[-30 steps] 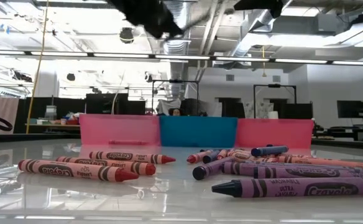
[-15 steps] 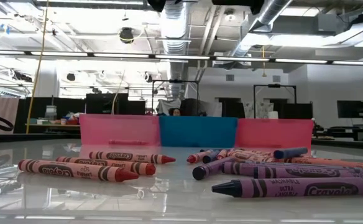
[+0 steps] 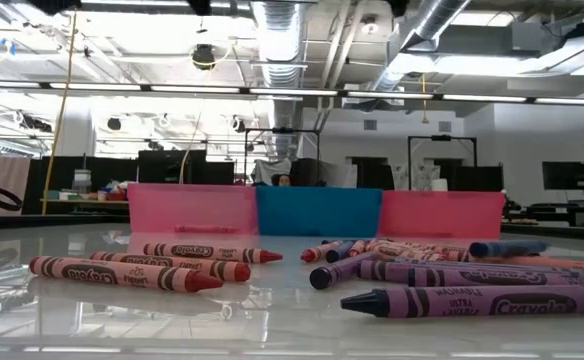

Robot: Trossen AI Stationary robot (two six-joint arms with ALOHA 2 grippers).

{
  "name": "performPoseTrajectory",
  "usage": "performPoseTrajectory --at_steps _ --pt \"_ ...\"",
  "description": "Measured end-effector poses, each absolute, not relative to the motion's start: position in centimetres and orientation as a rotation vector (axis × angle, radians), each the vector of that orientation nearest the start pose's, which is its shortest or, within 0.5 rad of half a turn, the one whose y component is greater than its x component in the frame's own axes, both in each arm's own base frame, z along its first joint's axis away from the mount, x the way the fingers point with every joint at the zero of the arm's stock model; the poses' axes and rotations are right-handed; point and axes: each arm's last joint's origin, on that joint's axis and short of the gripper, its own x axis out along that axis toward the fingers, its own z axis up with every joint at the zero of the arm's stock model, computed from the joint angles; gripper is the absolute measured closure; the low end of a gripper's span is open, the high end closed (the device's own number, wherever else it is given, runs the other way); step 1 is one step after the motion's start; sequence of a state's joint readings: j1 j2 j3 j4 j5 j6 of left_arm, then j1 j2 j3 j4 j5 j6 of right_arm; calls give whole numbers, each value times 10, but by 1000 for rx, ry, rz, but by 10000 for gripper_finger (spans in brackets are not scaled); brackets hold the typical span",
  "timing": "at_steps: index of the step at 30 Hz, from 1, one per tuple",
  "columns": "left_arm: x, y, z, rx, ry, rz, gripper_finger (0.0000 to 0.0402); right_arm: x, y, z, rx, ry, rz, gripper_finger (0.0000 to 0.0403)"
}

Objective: Sort crayons
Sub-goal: Put the blue crayon into the yellow bin

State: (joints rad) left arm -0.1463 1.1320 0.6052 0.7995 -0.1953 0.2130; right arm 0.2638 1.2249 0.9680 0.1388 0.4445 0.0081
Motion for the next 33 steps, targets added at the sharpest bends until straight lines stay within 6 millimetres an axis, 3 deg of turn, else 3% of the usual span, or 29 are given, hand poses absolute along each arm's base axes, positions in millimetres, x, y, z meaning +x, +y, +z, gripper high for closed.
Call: performPoseTrajectory --at_steps 5,12,21,26,33 --pt "230 -29 285 112 -338 103 400 291 57 336 -76 -17 -137 262" --pt "229 -35 284 140 -338 88 400 316 53 328 -154 -136 -121 261" --pt "228 -37 283 157 -329 98 400 321 52 330 -138 -234 -86 218" --pt "231 -37 280 164 -313 104 400 326 57 344 -138 -256 -46 187" --pt "232 -37 281 166 -332 123 400 340 58 350 -149 -215 -33 179"
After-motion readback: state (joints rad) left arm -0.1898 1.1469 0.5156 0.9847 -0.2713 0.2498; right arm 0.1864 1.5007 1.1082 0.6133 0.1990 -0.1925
